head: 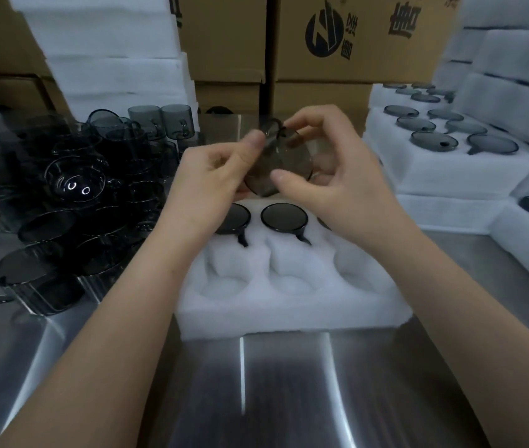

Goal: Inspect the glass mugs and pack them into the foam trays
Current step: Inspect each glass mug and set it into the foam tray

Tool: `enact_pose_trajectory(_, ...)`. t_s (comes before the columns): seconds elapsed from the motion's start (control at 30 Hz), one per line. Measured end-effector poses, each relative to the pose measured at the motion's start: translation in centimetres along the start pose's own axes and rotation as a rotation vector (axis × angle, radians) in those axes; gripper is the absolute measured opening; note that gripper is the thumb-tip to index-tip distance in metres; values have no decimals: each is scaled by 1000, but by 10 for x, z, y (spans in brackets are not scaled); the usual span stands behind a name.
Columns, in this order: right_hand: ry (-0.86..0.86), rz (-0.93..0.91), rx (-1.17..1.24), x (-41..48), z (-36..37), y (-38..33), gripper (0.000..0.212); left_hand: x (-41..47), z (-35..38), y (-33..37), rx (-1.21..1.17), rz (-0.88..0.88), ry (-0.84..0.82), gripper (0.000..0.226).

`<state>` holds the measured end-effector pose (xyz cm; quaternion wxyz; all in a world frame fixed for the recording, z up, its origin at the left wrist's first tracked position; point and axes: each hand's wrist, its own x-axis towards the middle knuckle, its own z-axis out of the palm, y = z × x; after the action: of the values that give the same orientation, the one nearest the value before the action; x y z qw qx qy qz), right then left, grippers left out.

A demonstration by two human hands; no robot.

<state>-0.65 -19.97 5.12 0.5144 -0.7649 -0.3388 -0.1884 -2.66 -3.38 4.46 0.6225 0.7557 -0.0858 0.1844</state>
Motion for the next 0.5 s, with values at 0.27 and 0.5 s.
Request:
enact_pose_trajectory(0.27,-391,197,-42,-10,8,-38,37,8,-22,0,-74,-181,225,40)
enact_pose_trajectory(0.5,-608,99,-345,-12,26,-56,44,8,-27,-2,-39,-211,266,26)
